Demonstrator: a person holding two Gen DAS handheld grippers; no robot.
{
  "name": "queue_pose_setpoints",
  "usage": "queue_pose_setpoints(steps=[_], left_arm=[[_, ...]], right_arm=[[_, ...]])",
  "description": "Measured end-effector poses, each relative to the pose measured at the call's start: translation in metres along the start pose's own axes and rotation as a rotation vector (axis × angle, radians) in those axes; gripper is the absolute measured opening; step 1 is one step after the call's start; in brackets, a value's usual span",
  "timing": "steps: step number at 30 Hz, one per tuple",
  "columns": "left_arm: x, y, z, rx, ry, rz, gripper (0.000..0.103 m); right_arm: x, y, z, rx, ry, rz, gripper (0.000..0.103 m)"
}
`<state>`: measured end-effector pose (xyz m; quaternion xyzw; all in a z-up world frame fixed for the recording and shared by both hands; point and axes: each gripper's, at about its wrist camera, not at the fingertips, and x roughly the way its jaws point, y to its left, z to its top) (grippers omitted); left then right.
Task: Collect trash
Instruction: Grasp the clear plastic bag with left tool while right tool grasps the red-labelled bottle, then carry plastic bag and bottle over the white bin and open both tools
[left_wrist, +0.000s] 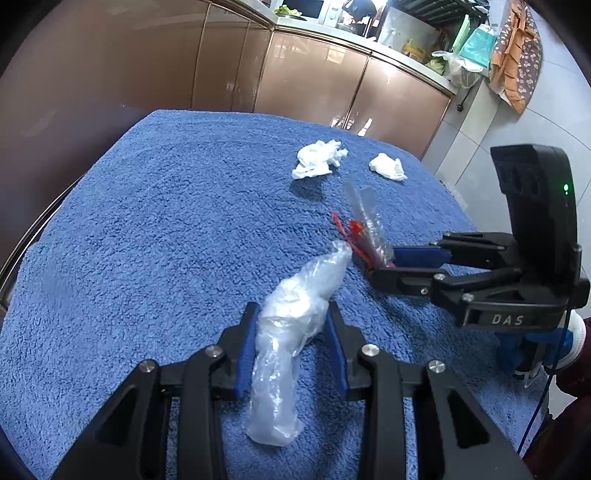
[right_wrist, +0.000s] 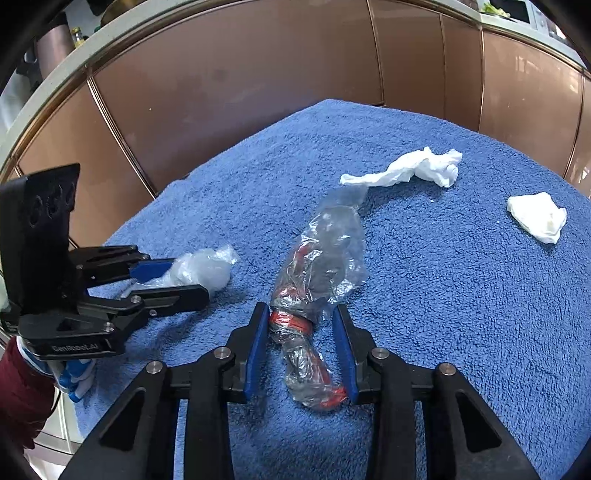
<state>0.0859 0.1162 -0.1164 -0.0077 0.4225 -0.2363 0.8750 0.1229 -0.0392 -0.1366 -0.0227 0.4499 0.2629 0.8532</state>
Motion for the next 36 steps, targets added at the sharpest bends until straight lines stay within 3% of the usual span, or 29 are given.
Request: queue_pose_setpoints(steps=[4, 11, 18, 25, 32, 36], left_arm=[[0.000, 0.002, -0.001, -0.016, -0.001, -0.002, 0.033], [0.003, 0.000, 0.001, -0.007, 0.005, 0.023, 0.032], [0.006, -0.005, 0.001, 0.021, 0.013, 0.075, 0.031], [0.009, -0.021, 0.001, 0.091, 0.030, 0.183, 0.031], [-0.015, -0.031, -0.006, 0.010, -0.006, 0.195, 0.030], [-0.039, -0.048, -0.008, 0.019, -0.048, 0.203, 0.030]], right_arm=[[0.000, -0.004, -0.001, 0.013, -0.010, 0.002, 0.025], [-0.015, -0.012, -0.008, 0.043, -0.023, 0.007, 0.022], [-0.066, -0.013, -0.019, 0.072, -0.095, -0.035, 0.022], [-0.129, -0.012, -0.037, 0.094, -0.184, -0.096, 0.022], [-0.186, -0.013, -0.059, 0.102, -0.256, -0.144, 0.022], [-0.212, -0.006, -0.069, 0.095, -0.296, -0.152, 0.022]])
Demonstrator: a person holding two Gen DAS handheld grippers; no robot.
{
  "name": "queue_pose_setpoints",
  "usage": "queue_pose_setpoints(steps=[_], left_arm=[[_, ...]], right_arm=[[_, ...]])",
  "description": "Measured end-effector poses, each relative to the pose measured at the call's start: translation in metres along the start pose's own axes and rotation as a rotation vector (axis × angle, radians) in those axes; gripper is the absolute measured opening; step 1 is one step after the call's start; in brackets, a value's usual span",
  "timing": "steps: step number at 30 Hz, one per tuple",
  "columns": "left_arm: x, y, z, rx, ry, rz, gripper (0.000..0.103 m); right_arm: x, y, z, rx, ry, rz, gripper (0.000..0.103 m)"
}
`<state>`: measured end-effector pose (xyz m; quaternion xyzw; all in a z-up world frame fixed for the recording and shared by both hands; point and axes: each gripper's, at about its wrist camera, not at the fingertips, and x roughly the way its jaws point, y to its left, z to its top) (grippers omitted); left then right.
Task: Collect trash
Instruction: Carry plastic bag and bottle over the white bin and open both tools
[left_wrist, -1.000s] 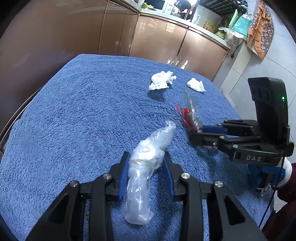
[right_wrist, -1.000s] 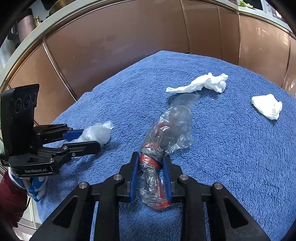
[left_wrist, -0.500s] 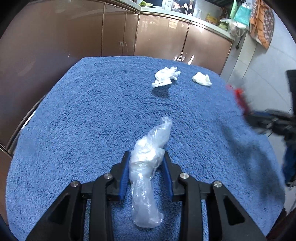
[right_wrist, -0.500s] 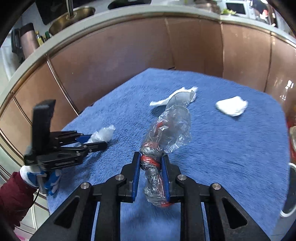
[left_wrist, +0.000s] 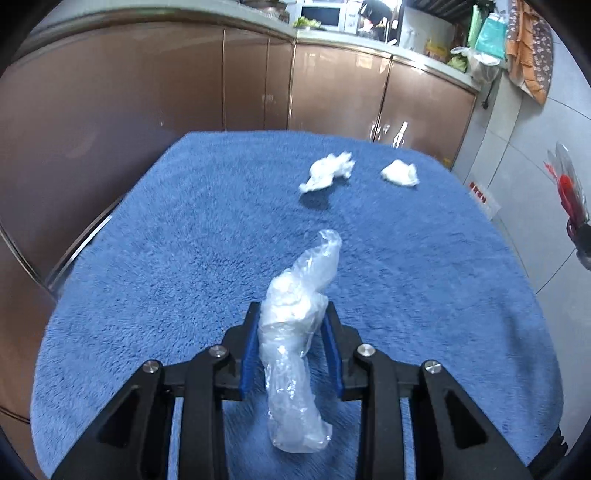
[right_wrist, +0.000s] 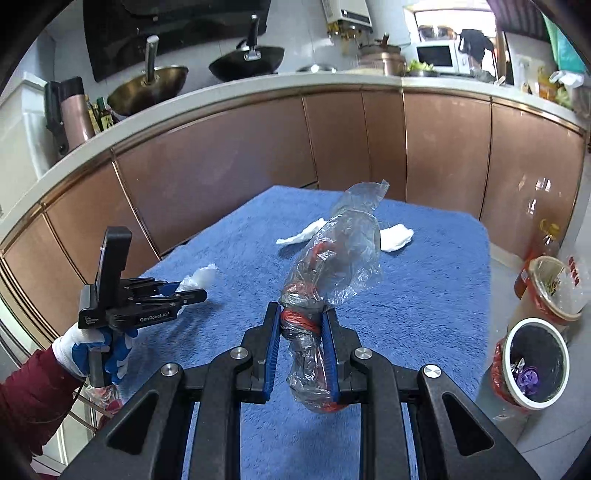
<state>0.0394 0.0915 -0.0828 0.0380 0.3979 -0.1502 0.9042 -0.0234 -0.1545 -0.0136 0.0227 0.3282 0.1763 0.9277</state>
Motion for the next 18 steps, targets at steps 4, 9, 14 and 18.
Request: queue_pose_setpoints(steps=[4, 9, 14, 18], left_arm=[[-0.029, -0.013, 0.001, 0.006, -0.046, -0.002, 0.030], [-0.059, -0.033, 0.003, 0.038, -0.091, -0.002, 0.030], [-0.079, -0.050, 0.015, 0.056, -0.116, -0.016, 0.030], [-0.085, -0.068, 0.027, 0.075, -0.130, -0.038, 0.030]], right_arm=[[-0.022, 0.009, -0.001, -0.021, -0.038, 0.011, 0.022], [-0.048, 0.017, -0.001, -0.042, -0.086, 0.023, 0.022], [-0.065, 0.012, 0.001, -0.019, -0.128, 0.025, 0.022], [-0.074, -0.005, -0.001, 0.015, -0.150, 0.016, 0.022]])
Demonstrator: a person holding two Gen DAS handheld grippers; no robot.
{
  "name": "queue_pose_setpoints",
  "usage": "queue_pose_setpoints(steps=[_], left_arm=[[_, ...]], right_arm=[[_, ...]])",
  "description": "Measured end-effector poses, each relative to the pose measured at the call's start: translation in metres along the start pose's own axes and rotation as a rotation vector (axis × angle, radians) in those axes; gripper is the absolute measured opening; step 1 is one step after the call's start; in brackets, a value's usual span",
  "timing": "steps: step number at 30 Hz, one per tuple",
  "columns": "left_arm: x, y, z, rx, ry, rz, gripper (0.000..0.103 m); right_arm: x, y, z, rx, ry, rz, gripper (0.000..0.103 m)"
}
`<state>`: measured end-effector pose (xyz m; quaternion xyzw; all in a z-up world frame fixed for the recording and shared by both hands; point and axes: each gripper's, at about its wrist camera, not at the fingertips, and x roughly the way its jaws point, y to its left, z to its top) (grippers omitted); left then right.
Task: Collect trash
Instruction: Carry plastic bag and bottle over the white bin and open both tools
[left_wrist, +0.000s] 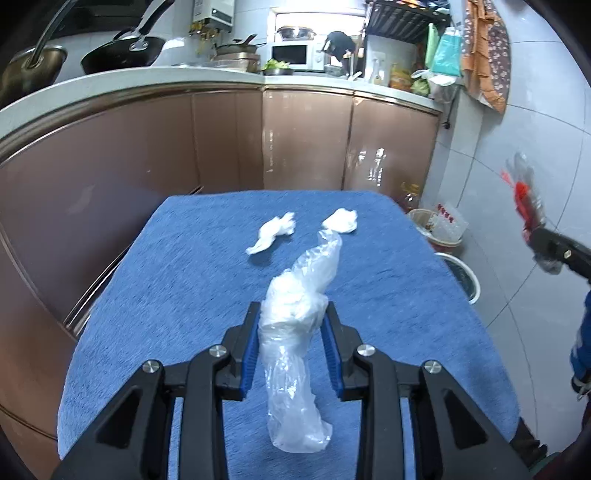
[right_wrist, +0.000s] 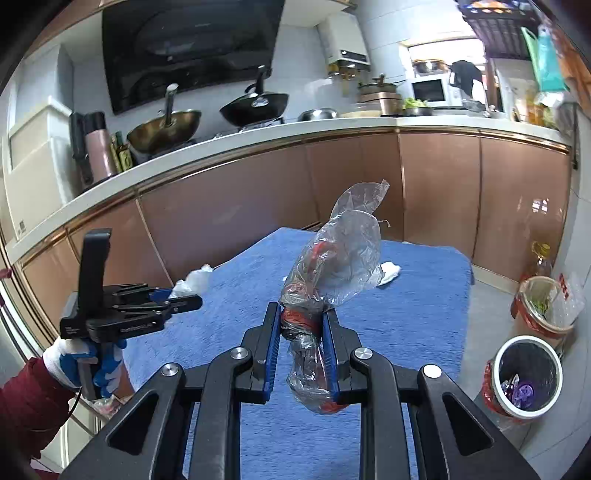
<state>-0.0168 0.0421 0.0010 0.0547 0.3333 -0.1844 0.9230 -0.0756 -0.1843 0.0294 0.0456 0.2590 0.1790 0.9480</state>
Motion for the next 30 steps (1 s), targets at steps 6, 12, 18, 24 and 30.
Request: queue_pose_setpoints(steps=[6, 12, 18, 24, 30], left_arm=[[0.016, -0.046, 0.028, 0.027, 0.015, -0.062, 0.030], [0.056, -0.109, 0.063, 0.083, 0.073, -0.142, 0.030], [0.122, -0.189, 0.098, 0.182, 0.145, -0.231, 0.030], [0.201, -0.275, 0.122, 0.265, 0.220, -0.301, 0.030], [0.281, -0.347, 0.132, 0.323, 0.316, -0.351, 0.030]], right_arm=[[-0.010, -0.042, -0.004, 0.068, -0.027, -0.048, 0.022], [-0.017, -0.106, -0.015, 0.158, -0.040, -0.135, 0.022], [-0.020, -0.187, -0.039, 0.267, -0.028, -0.249, 0.022], [-0.012, -0.273, -0.065, 0.380, 0.005, -0.355, 0.022], [0.016, -0.361, -0.088, 0.455, 0.064, -0.460, 0.022]])
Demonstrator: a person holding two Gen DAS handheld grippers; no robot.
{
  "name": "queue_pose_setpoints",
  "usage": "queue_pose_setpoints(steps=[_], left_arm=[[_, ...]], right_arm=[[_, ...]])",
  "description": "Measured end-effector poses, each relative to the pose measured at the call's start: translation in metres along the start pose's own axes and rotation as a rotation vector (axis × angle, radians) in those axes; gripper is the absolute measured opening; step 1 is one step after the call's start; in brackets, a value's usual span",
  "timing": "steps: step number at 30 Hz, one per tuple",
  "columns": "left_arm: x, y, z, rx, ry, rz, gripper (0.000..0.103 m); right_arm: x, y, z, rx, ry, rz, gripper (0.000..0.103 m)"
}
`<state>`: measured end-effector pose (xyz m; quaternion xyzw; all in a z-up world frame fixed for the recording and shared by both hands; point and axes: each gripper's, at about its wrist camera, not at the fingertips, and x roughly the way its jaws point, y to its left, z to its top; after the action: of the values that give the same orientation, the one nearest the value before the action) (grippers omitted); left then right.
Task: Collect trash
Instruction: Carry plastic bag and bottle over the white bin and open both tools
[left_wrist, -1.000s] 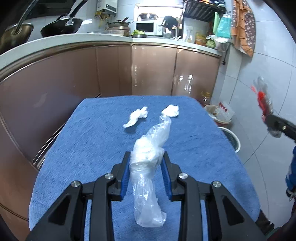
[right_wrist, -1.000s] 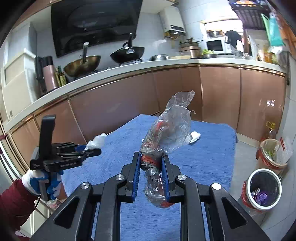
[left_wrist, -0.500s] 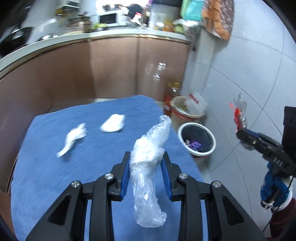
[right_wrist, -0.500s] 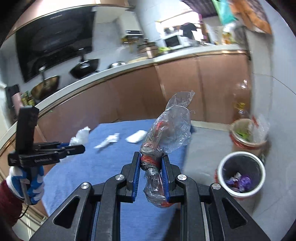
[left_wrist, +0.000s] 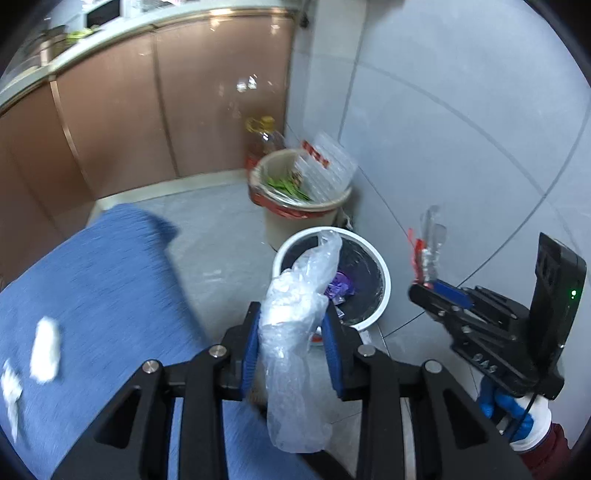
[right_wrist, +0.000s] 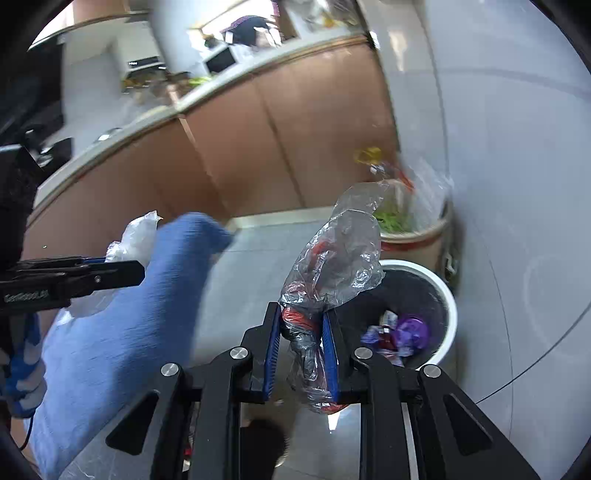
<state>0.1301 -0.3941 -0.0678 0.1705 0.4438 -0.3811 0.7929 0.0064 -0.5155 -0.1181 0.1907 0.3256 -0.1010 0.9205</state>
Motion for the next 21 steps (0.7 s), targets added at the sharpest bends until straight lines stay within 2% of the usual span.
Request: queue_pose_setpoints(steps=[7, 12, 15, 17, 19, 21], left_arm=[[0.092, -0.027, 0.044, -0.002, 0.098, -0.055, 0.031], [0.137, -0.030, 0.061, -0.062, 0.154, -0.089, 0.032], [0.157, -0.031, 0.067, -0.093, 0.177, -0.103, 0.037], [0.164, -0.032, 0.070, -0.106, 0.180, -0.111, 0.048], [0.168, -0.032, 0.072, -0.122, 0.174, -0.117, 0.051], [0.166, -0.029, 0.073, -0.144, 0.168, -0.131, 0.051]], right_arm=[[0.065, -0.051, 0.004, 0.051, 0.083, -0.068, 0.022], [0.103, -0.076, 0.011, 0.079, 0.129, -0.090, 0.025], [0.120, -0.084, 0.013, 0.073, 0.147, -0.110, 0.025], [0.126, -0.085, 0.015, 0.061, 0.155, -0.130, 0.028], [0.132, -0.087, 0.015, 0.051, 0.166, -0.149, 0.040], [0.134, -0.089, 0.014, 0.054, 0.171, -0.158, 0.042]])
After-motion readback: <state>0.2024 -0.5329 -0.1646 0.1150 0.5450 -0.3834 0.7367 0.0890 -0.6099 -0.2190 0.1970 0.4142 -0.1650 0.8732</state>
